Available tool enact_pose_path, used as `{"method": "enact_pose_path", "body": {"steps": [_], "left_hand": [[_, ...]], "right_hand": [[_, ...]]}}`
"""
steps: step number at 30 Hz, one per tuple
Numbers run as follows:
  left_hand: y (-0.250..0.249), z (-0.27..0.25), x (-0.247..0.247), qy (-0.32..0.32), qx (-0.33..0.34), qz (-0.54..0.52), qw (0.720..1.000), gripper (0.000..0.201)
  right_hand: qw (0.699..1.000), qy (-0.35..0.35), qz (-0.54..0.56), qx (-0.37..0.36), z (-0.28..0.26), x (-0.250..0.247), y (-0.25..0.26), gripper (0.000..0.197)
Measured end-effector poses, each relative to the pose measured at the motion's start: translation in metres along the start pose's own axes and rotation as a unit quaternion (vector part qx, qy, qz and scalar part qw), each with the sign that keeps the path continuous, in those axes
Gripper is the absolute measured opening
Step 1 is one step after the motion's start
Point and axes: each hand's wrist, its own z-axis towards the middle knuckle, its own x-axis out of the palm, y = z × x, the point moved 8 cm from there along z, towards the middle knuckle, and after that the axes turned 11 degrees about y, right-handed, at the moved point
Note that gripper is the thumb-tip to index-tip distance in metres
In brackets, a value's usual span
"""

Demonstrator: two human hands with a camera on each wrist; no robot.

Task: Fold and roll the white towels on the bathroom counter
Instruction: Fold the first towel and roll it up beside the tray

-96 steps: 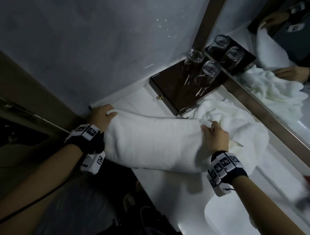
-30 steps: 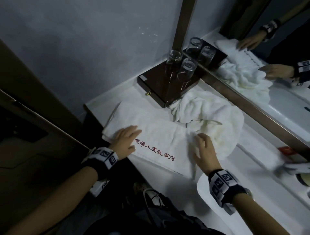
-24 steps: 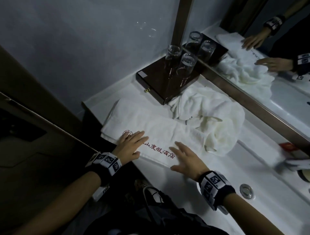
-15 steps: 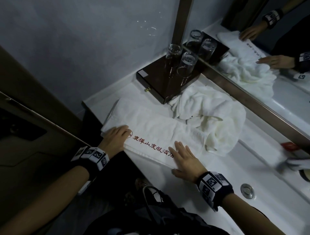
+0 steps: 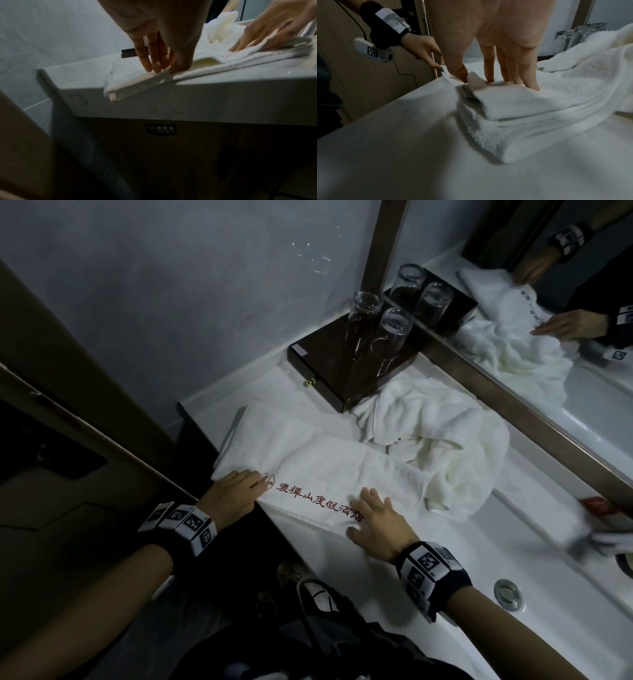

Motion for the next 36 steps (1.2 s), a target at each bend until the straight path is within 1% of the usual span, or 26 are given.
{"method": "enact_pose_path", "body": {"steps": [3,6,8,10,13,15,16,17,18,20,21,23,24,26,27,29,30,31,33,35,36], "left_hand": [[0.003,0.001,0.009,0.014,-0.016,0.017,1.0,0.029],[0.011,0.001,0.01,0.021,-0.043,0.007,0.999,0.022],[0.016,0.0,0.013,0.014,-0.06,-0.03,0.998,0.024],[0.022,0.001,0.018,0.014,-0.076,-0.096,0.992,0.028],[0.033,0.001,0.03,0.072,-0.102,-0.141,0.982,0.025],[0.031,0.003,0.03,0.073,-0.092,-0.145,0.983,0.019],[0.028,0.003,0.027,0.058,-0.086,-0.136,0.985,0.021],[0.024,0.005,0.023,0.048,-0.069,-0.124,0.989,0.026],[0.019,0.006,0.022,0.049,-0.051,-0.094,0.993,0.034],[0.011,0.007,0.016,0.032,-0.022,-0.028,0.999,0.056],[0.009,0.009,0.019,0.056,-0.02,-0.032,0.998,0.069],[0.014,0.013,0.031,0.084,-0.029,-0.045,0.995,0.092],[0.017,0.012,0.036,0.103,-0.038,-0.056,0.992,0.098],[0.017,0.013,0.034,0.088,-0.041,-0.059,0.994,0.1],[0.015,0.013,0.029,0.066,-0.038,-0.035,0.996,0.097],[0.013,0.015,0.018,0.02,-0.04,0.013,0.999,0.092],[0.012,0.017,0.016,0.006,-0.042,0.027,0.999,0.093],[0.014,0.02,0.017,0.014,-0.048,0.022,0.999,0.096],[0.021,0.026,0.024,0.06,-0.061,-0.026,0.996,0.105],[0.027,0.035,0.024,0.096,-0.062,-0.046,0.992,0.108],[0.031,0.041,0.021,0.114,-0.058,-0.044,0.991,0.105]], "right_hand": [[1.0,0.013,-0.011,-0.012,0.0,0.003,0.0,0.062],[0.999,0.021,-0.013,-0.032,-0.004,0.006,-0.003,0.06],[0.999,0.022,-0.002,-0.049,-0.008,0.007,-0.006,0.052],[0.997,0.015,0.014,-0.071,-0.012,0.007,-0.008,0.043],[0.994,0.02,0.008,-0.106,-0.017,0.012,-0.009,0.043],[0.994,0.017,-0.015,-0.111,-0.019,0.015,-0.009,0.035],[0.994,0.011,-0.022,-0.108,-0.019,0.015,-0.009,0.03],[0.995,0.005,-0.025,-0.101,-0.019,0.015,-0.01,0.031],[0.995,0.002,-0.027,-0.094,-0.019,0.015,-0.01,0.037],[0.996,0.004,-0.041,-0.077,-0.02,0.017,-0.01,0.057],[0.996,0.006,-0.053,-0.069,-0.02,0.018,-0.009,0.063],[0.996,0.006,-0.069,-0.052,-0.02,0.018,-0.005,0.065],[0.997,0.005,-0.07,-0.044,-0.02,0.017,-0.003,0.062],[0.997,0.009,-0.075,-0.03,-0.019,0.016,0.0,0.06],[0.996,0.015,-0.084,-0.024,-0.02,0.016,0.001,0.063],[0.994,0.02,-0.107,-0.014,-0.021,0.02,0.0,0.075],[0.994,0.014,-0.11,-0.016,-0.023,0.021,0.001,0.082],[0.995,0.004,-0.102,-0.021,-0.024,0.021,0.0,0.088],[0.998,-0.013,-0.055,-0.032,-0.026,0.015,-0.003,0.096],[0.999,-0.037,0.005,-0.037,-0.027,0.002,-0.009,0.095],[0.998,-0.055,0.017,-0.039,-0.028,-0.008,-0.01,0.094]]}}
